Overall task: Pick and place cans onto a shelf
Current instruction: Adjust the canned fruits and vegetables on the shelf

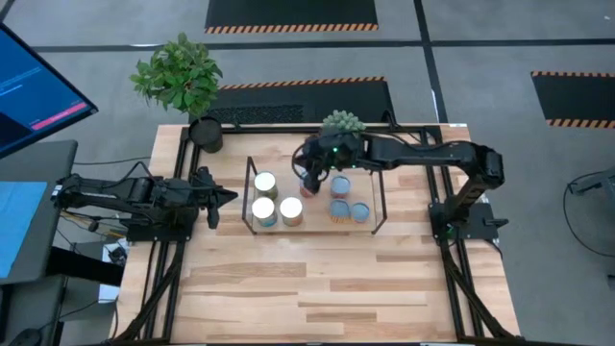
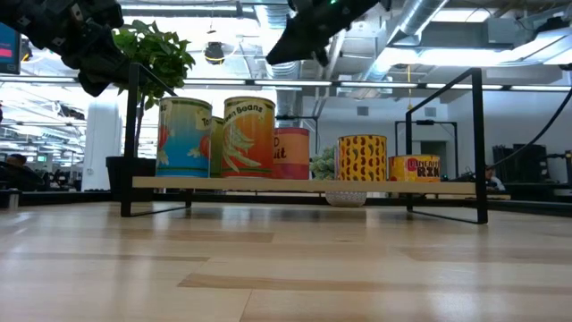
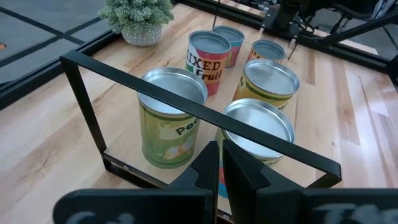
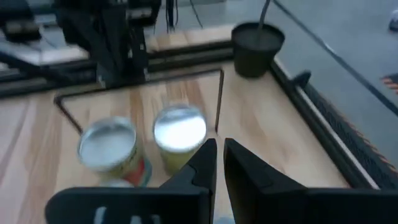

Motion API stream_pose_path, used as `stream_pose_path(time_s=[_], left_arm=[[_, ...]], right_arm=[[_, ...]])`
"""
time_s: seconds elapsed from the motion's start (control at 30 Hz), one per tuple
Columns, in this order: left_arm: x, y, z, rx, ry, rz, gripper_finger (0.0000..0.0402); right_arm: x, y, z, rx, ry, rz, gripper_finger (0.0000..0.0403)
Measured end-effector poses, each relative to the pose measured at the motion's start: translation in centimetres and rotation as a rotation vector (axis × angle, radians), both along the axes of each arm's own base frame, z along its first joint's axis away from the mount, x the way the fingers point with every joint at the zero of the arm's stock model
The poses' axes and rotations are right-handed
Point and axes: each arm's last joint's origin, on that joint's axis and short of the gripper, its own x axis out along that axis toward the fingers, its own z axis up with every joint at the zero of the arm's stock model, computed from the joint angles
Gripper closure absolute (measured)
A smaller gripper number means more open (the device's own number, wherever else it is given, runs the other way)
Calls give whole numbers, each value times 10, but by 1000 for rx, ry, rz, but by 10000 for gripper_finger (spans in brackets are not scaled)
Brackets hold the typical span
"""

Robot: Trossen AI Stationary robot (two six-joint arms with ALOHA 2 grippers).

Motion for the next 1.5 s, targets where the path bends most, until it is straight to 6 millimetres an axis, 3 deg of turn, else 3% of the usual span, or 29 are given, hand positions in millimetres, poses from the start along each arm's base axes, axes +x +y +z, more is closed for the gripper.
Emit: stream_pose_path(time_s=[0.1, 0.3, 0.4, 0.6, 0.9, 1.5], left_arm=[[0, 0, 0, -1, 0, 0, 393], [0, 0, 0, -11, -2, 5, 393], [0, 0, 0, -10, 2, 5, 393], [-1, 0, -1, -7, 14, 4, 393], [-1, 0, -2, -4, 25, 3, 393], [-1, 0, -2, -5, 24, 4, 393]], right_arm=[[10, -7, -11, 50, 44, 4, 350], [47, -17, 1, 7, 157, 36, 369], [59, -16, -4, 2, 262, 63, 381], [71, -11, -32, 31, 447, 95, 385], [76, 1, -47, 49, 508, 108, 390], [63, -17, -55, 72, 631, 81, 388]])
